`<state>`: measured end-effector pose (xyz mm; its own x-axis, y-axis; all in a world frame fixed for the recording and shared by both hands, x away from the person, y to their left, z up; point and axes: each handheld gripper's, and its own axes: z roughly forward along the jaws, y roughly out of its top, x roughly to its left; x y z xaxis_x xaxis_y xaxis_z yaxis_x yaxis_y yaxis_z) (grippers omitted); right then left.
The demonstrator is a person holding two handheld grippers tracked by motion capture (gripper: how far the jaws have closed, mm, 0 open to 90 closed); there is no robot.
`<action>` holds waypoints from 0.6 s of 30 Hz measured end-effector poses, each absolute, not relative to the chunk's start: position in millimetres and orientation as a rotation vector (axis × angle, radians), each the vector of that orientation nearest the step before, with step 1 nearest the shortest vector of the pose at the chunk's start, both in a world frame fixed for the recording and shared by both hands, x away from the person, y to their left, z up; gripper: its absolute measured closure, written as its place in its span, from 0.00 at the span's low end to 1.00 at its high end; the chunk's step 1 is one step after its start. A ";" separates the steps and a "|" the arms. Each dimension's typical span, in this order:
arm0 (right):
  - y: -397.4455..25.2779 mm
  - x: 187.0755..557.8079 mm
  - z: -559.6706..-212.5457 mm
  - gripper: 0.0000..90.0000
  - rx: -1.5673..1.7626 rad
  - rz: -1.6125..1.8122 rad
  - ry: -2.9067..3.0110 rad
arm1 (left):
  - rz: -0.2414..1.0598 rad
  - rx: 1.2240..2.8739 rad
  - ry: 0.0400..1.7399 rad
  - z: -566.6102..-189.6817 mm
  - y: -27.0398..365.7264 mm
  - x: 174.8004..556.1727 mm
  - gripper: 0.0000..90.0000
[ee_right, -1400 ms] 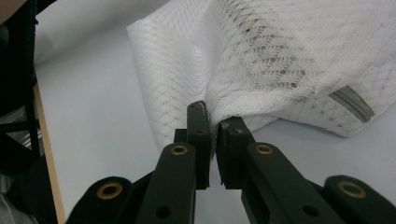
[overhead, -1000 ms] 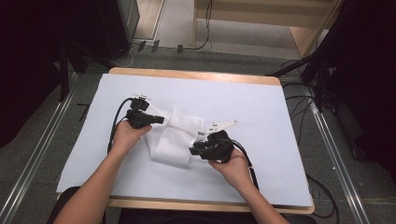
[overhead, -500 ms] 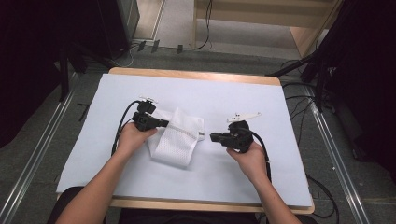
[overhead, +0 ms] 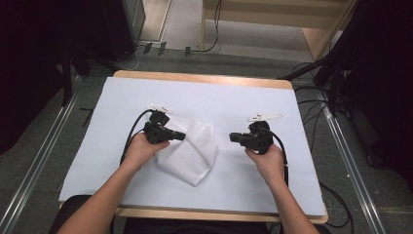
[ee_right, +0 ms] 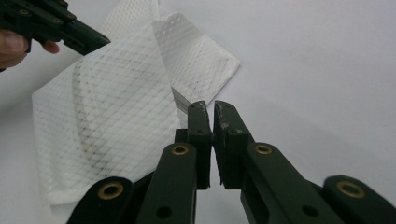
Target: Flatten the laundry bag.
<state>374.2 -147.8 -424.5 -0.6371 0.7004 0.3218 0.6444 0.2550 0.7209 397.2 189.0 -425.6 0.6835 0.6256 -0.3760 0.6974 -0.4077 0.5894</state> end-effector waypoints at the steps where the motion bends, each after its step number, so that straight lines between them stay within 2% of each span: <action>1: -147.8 374.6 -424.8 0.97 1.306 1.346 2.440 | -0.124 2.154 1.005 -425.9 187.2 395.8 1.00; 12: -145.7 376.0 -422.5 0.92 1.297 1.361 2.441 | -0.179 2.197 0.920 -432.3 165.5 382.0 1.00; 15: -143.2 376.4 -419.2 0.87 1.287 1.380 2.438 | -0.180 2.208 0.912 -433.8 160.8 378.9 1.00; 18: -134.3 378.2 -412.9 0.76 1.253 1.392 2.439 | -0.171 2.220 0.910 -437.7 156.2 378.0 1.00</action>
